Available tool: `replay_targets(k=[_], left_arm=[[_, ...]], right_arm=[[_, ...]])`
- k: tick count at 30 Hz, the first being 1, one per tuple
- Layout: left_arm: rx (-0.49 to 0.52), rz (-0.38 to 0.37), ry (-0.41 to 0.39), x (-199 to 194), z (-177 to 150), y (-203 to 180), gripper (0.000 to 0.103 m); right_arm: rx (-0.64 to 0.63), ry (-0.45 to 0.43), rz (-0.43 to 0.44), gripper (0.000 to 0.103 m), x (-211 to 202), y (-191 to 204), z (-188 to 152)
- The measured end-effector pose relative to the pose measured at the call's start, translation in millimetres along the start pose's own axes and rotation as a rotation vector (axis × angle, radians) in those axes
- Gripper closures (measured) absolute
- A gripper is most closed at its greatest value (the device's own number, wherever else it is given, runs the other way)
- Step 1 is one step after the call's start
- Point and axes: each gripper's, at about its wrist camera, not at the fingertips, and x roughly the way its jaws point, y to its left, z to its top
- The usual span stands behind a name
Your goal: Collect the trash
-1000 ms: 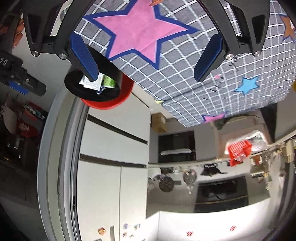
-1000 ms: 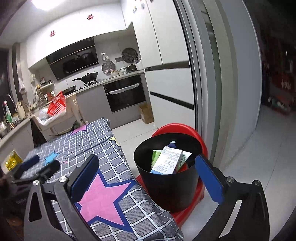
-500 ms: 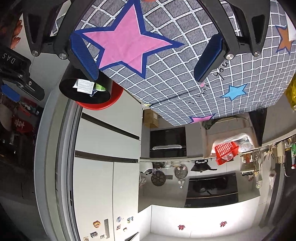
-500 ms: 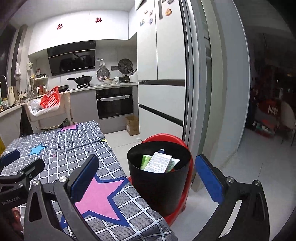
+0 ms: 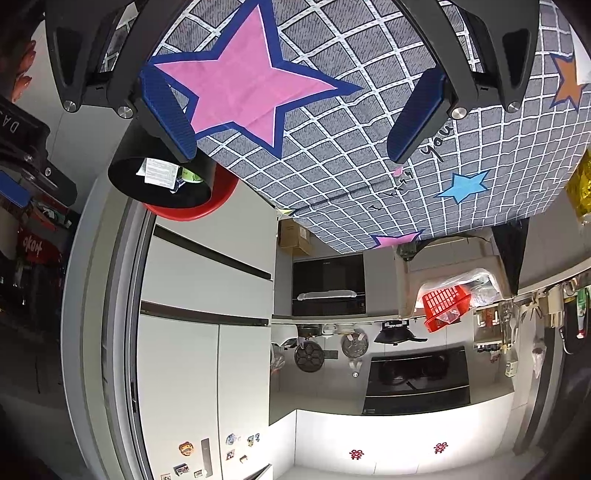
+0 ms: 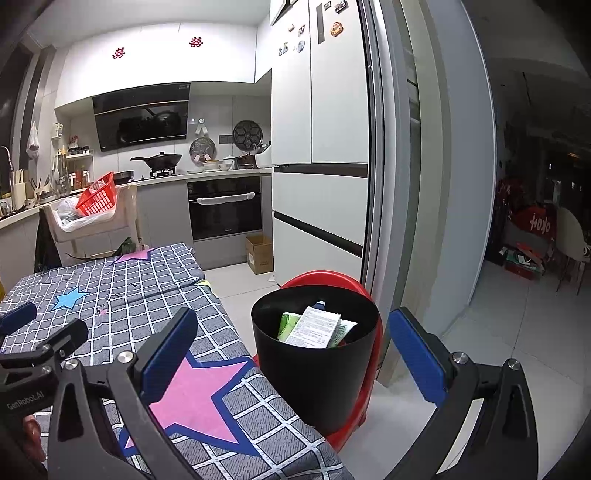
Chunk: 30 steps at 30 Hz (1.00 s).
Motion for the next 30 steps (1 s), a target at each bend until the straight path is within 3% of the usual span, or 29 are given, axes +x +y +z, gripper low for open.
replay_targets(k=[30], left_arm=[[0.031, -0.01, -0.001, 2.0, 0.1, -5.6, 0.0]], right_arm=[[0.012, 0.008, 0.005, 0.0, 4.8, -2.9, 1.3]])
